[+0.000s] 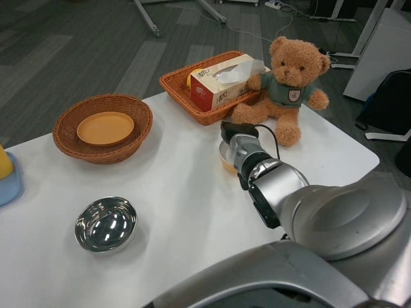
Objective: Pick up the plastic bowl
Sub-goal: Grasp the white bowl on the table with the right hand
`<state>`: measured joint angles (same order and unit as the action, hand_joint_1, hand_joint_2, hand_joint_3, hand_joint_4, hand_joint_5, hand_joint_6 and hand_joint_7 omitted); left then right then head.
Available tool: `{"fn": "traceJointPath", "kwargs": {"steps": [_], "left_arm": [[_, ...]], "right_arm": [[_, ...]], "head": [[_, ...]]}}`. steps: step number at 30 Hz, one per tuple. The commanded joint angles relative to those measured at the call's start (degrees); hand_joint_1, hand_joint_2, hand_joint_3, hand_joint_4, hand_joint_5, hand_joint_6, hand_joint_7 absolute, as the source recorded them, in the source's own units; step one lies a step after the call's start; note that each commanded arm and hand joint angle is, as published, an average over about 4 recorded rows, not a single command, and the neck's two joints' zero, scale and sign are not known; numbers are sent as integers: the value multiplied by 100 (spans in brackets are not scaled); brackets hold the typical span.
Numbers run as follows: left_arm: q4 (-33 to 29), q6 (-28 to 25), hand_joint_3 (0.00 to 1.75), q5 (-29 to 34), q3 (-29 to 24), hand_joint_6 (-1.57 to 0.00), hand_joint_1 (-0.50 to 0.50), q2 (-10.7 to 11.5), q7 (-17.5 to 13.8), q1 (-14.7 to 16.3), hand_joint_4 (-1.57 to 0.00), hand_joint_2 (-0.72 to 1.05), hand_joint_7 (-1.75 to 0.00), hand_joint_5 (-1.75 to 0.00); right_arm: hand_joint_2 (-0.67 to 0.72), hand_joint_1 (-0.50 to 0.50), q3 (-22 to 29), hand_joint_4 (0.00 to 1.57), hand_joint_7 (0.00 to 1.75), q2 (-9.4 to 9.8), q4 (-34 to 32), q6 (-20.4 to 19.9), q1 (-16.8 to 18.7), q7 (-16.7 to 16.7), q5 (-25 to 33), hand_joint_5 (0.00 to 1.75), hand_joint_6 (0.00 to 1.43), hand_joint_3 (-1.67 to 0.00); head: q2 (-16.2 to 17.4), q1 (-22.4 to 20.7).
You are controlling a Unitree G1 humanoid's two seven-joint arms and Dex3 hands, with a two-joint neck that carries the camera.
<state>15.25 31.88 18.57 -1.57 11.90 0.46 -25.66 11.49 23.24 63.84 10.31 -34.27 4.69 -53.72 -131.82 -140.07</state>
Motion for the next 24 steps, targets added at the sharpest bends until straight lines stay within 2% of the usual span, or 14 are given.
{"fn": "traceJointPath", "kwargs": {"steps": [1,11,18,20,22,24], "left_arm": [[13,24,0,15,1,0,-48,6,7,53,0,60,0,0],[22,20,0,15,16,0,-48,-3,7,53,0,60,0,0],[46,20,0,15,23,0,-48,-12,7,53,0,60,0,0],[48,20,0,15,25,0,-48,-12,7,53,0,60,0,0],[48,22,0,15,25,0,-48,-12,7,53,0,60,0,0],[48,29,0,17,25,0,-48,-12,7,53,0,60,0,0]], "right_arm": [[72,-46,84,0,7,55,159,15,-49,63,28,0,0,0],[72,-46,126,0,7,66,407,6,-53,153,22,0,0,0],[63,-46,104,0,14,62,487,-36,-45,203,13,5,0,0],[57,-46,102,0,17,40,484,-40,-45,267,13,19,0,0],[34,-46,113,4,35,9,473,-60,-45,359,17,82,0,-8],[3,-46,134,16,59,-26,460,-110,-38,456,19,150,0,-32]], "head": [[7,2],[9,6],[27,19],[22,12],[22,12],[22,12]]}}
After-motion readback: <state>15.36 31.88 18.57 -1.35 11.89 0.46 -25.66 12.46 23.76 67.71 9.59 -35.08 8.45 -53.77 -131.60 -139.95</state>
